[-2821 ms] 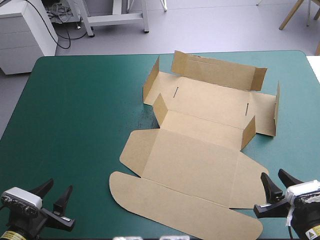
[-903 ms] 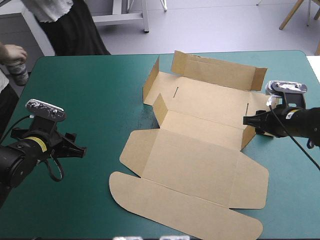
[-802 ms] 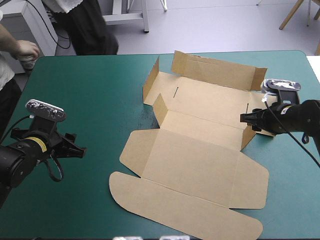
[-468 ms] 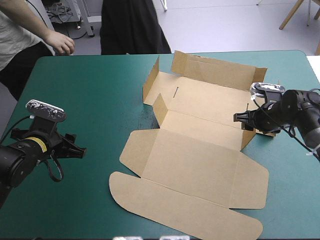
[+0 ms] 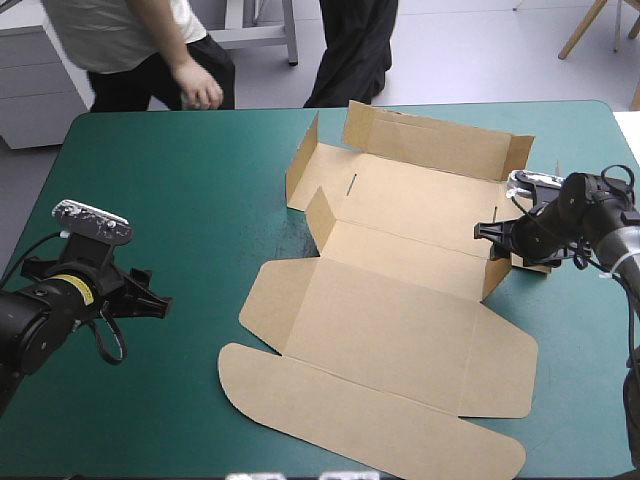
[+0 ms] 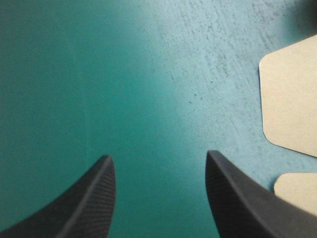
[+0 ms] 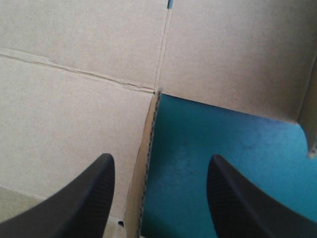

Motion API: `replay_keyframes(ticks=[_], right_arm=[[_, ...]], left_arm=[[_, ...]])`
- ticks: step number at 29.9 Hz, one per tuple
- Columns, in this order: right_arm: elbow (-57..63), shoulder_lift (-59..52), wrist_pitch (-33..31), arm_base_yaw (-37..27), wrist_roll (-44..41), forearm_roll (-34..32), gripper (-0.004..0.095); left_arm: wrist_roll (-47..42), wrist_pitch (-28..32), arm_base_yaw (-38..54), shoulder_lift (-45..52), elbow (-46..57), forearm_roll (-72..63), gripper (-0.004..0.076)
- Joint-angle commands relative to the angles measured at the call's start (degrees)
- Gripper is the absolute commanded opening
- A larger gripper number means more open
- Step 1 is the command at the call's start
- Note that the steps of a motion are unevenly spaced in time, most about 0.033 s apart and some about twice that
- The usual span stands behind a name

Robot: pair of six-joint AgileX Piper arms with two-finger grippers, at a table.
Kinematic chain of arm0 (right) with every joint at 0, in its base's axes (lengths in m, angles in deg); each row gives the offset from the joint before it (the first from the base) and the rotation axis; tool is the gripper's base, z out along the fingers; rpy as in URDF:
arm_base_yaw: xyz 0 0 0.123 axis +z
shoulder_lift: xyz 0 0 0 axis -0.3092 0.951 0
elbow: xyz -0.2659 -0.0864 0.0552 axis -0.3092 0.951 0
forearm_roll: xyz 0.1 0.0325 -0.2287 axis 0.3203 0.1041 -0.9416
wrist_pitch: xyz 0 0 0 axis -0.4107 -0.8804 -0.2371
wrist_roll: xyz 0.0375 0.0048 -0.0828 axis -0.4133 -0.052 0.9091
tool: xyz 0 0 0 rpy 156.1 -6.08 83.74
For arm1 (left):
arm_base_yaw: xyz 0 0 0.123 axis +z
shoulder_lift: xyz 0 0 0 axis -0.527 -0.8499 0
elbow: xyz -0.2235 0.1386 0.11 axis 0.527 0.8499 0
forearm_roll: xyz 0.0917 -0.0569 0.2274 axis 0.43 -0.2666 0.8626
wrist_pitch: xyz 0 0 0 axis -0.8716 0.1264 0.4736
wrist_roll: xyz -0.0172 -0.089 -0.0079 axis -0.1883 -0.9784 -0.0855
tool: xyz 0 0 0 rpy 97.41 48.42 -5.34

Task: Fold the box

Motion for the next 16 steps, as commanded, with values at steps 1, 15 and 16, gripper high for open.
replay_keyframes(ticks=[1,15,16], right_arm=[[-2.8,-0.5,1.5,-0.3,1.4,3.2,0.0493],[-3.6,1.2,0.6,-0.3,3.3,1.9,0.0129],[-3.6,1.2,0.6,-0.3,4.1,1.9,0.0064]], left_arm=[[-0.1,2.2,-0.3,0.3,-2.0,0.9,0.0393],[0.1,0.9,-0.3,0.3,-2.0,0.9,0.0393],[0.1,0.8,-0.3,0.3,-2.0,0.9,0.0393]])
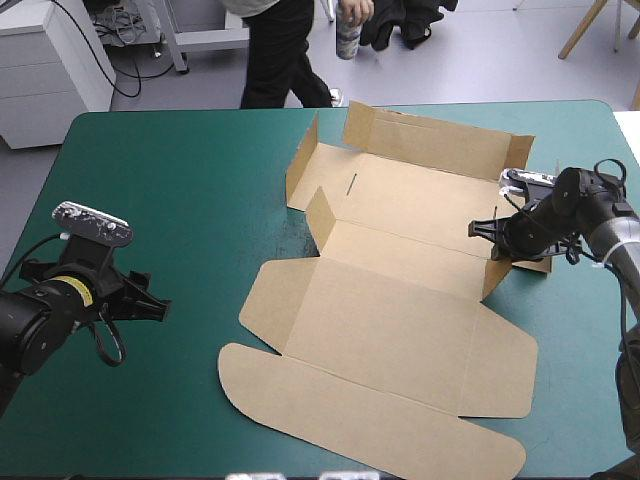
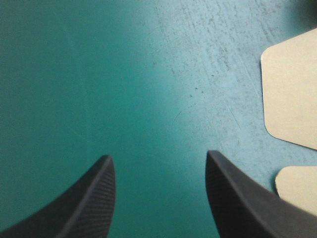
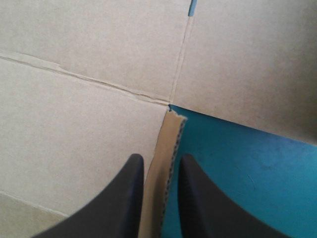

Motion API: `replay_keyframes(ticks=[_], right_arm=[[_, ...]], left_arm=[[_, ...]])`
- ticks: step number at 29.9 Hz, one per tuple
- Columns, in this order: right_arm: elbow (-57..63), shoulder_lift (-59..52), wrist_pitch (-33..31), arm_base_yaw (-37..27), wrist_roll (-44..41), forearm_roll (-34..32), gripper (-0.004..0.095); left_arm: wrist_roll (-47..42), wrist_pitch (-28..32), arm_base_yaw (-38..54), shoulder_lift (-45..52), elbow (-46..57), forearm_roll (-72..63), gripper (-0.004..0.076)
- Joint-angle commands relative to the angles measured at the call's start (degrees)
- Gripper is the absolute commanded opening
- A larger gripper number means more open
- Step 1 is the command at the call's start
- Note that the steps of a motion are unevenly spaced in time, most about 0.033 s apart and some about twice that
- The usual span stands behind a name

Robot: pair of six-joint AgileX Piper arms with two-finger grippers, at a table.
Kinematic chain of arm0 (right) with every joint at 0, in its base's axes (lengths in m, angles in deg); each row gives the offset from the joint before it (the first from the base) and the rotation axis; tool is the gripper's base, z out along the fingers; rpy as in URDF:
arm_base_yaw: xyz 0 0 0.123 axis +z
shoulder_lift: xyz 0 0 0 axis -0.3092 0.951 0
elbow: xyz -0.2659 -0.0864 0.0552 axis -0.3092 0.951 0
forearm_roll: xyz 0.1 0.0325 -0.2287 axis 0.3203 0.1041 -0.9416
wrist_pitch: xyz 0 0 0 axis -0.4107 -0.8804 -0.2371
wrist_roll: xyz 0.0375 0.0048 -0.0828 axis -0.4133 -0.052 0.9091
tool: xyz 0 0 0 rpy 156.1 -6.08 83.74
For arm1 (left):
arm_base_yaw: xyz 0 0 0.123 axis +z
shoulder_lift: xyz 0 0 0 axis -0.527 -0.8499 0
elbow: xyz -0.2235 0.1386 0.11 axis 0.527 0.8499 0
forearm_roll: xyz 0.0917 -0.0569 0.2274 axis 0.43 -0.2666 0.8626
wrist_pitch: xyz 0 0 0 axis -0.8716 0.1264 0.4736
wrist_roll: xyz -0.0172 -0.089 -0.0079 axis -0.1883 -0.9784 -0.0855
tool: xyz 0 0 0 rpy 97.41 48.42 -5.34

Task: Fold the box

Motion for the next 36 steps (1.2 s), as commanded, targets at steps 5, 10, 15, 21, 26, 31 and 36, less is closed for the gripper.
replay_keyframes(ticks=[5,10,15,21,26,31,36], right_arm=[[-1.8,-2.3,0.4,-0.3,2.6,-0.1,-0.0019],[-1.8,-2.3,-0.9,-0.3,6.6,0.5,-0.0019],[-1.8,-2.3,-1.2,0.0,13.9,3.1,-0.0019],[-3.9,-2.3,1.4,3.9,20.0,3.4,-0.0019],[-10.0,-1.9,6.7,8.4,21.1,3.2,-0.0019],[-17.6,2.8,5.6,10.8,21.3,3.2,-0.0019],[-25.3,9.9,2.1,14.1,29.8,3.0,-0.0019]], left_arm=[[-0.1,1.8,-0.3,0.3,-2.0,0.9,0.0393],[0.3,1.6,-0.3,0.3,-2.0,0.9,0.0393],[0.3,1.6,-0.3,0.3,-2.0,1.1,0.0393],[0.6,1.5,-0.3,0.3,-2.0,1.3,0.0393],[0.8,1.0,-0.3,0.3,-2.0,1.3,0.0393],[1.8,-0.7,-0.3,0.3,-2.0,1.4,0.0393],[1.9,-1.7,-0.3,0.4,-2.0,2.3,0.0393]])
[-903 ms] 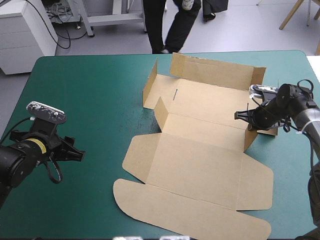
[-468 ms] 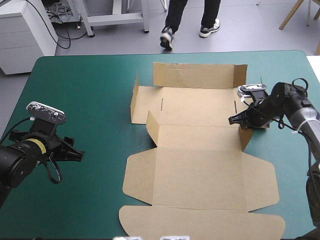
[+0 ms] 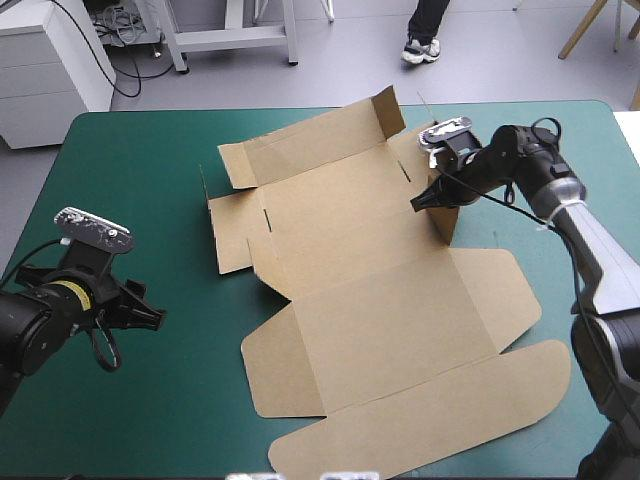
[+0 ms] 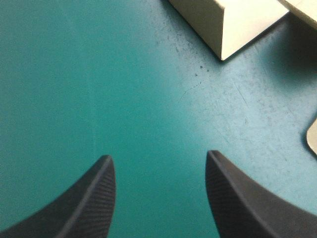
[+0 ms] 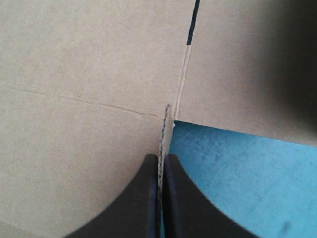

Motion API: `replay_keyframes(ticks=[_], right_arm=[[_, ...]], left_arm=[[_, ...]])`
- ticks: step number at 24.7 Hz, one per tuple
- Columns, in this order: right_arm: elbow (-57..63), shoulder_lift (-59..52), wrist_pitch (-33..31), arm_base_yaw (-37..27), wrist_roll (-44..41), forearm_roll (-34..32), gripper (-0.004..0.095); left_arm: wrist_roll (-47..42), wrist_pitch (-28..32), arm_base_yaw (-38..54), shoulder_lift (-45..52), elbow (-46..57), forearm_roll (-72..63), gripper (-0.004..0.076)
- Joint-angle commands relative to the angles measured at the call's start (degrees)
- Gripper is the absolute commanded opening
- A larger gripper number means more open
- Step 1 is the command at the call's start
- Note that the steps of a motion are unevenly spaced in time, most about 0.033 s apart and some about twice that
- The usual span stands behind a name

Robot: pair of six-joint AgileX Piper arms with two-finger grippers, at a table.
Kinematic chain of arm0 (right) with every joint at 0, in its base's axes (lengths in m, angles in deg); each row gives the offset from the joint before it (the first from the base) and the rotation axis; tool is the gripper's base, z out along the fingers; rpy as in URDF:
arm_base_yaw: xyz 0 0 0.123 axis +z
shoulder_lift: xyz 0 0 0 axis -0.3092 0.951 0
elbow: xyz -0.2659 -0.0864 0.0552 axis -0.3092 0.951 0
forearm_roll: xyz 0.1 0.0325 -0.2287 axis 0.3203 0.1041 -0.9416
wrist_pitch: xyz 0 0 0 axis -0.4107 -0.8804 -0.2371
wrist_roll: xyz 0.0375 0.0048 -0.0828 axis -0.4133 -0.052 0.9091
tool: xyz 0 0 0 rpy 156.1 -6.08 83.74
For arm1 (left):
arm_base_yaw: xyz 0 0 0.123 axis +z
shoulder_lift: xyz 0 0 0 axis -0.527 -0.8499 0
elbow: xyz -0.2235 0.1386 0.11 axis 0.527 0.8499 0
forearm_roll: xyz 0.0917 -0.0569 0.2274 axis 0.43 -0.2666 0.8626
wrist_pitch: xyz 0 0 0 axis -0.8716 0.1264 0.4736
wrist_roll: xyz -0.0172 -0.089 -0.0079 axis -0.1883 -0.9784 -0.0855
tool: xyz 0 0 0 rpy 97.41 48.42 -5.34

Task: Fold the box

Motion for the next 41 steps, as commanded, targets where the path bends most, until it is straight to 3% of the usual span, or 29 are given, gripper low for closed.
replay_keyframes(ticks=[1,8,11,17,19,25,35,38,41], right_arm=[[-6.3,1.7,-0.3,2.3,7.6,0.0,-0.0019],[-15.8,7.9,2.4,6.7,22.7,-8.8,-0.0019],[-16.5,8.1,6.0,6.7,36.8,-3.7,-0.0020],[-16.5,8.2,5.7,8.2,63.4,18.7,-0.0020],[-16.5,8.5,2.9,10.5,66.7,19.4,-0.0020],[-16.5,8.4,-2.3,16.5,67.8,21.6,-0.0020],[-16.5,10.3,3.7,16.4,63.2,18.9,-0.0015],[-16.4,11.4,3.9,16.5,62.7,19.0,0.0046],[-16.5,11.9,4.4,16.5,62.5,19.7,0.0175]], left_arm=[[0.2,2.0,-0.3,0.4,-2.1,1.6,0.0392],[0.4,-0.7,-0.3,0.4,-4.6,1.8,0.0393],[1.4,-2.8,-0.3,0.4,-6.0,2.9,0.0393],[1.5,-4.6,-0.3,0.4,-6.4,5.3,0.0393],[1.5,-5.5,-0.3,0.4,-6.4,6.1,0.0393],[1.8,-5.7,-0.3,0.4,-6.4,6.1,0.0393],[1.8,-6.3,-0.3,0.4,-6.4,7.0,0.0393],[2.0,-6.9,-0.3,0.4,-6.4,7.1,0.0393],[2.0,-7.1,-0.3,0.4,-6.4,7.6,0.0393]])
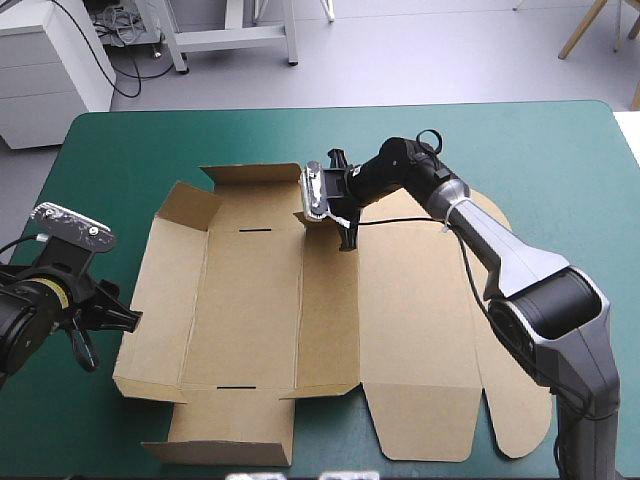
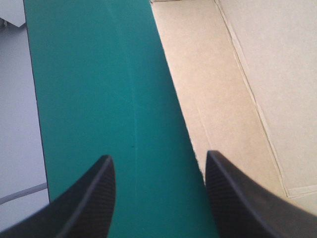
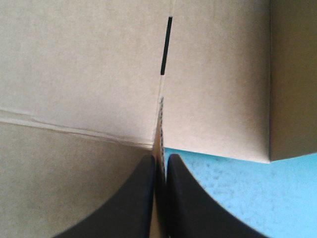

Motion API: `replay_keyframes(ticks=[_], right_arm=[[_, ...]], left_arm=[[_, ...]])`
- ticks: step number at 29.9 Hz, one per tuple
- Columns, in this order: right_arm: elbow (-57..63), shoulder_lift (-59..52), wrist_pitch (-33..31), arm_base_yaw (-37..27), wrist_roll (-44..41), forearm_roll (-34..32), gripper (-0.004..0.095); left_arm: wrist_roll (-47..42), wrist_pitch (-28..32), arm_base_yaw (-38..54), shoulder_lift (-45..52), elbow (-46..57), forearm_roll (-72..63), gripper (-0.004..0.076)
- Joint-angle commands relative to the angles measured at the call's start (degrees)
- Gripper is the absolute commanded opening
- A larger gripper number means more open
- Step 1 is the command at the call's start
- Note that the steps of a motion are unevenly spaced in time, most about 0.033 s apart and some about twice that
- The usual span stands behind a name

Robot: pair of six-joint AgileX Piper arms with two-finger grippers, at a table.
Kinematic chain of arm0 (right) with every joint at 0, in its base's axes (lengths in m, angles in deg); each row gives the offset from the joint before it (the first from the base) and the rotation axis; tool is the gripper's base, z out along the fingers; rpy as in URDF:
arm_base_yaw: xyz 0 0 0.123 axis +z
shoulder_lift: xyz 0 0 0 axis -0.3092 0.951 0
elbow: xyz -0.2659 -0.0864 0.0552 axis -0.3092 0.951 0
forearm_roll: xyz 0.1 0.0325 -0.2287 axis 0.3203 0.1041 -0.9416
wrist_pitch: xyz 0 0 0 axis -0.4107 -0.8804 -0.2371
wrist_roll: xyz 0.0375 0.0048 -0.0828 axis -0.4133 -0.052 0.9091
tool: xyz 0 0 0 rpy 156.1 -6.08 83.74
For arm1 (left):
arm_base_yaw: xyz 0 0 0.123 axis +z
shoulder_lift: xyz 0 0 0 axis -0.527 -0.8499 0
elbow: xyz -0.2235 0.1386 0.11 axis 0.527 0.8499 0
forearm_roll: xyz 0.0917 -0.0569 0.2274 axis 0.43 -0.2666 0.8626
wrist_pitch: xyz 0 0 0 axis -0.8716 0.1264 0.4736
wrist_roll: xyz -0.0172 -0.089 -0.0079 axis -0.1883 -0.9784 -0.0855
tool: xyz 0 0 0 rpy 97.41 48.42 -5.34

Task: Fold the box

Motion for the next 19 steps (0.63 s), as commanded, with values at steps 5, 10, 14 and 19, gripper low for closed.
replay_keyframes(ticks=[5,10,14,19], right_arm=[[-2.1,-3.5,7.1,-1.1,-2.6,4.7,0.0449],[-2.8,-6.7,10.0,-1.9,-12.1,4.0,0.0634],[-3.4,-11.4,9.0,-2.9,-25.6,1.6,0.0636],[-3.4,-18.8,1.8,-4.6,-38.7,-2.7,0.0634]], left_arm=[[0.2,0.2,-0.3,0.4,-1.9,1.7,0.0393],[0.3,-0.9,-0.3,0.4,-1.9,1.5,0.0393],[0.2,-2.6,-0.3,0.4,-2.0,-2.0,0.0393],[0.1,-2.2,-0.3,0.4,-2.4,-4.6,0.0393]])
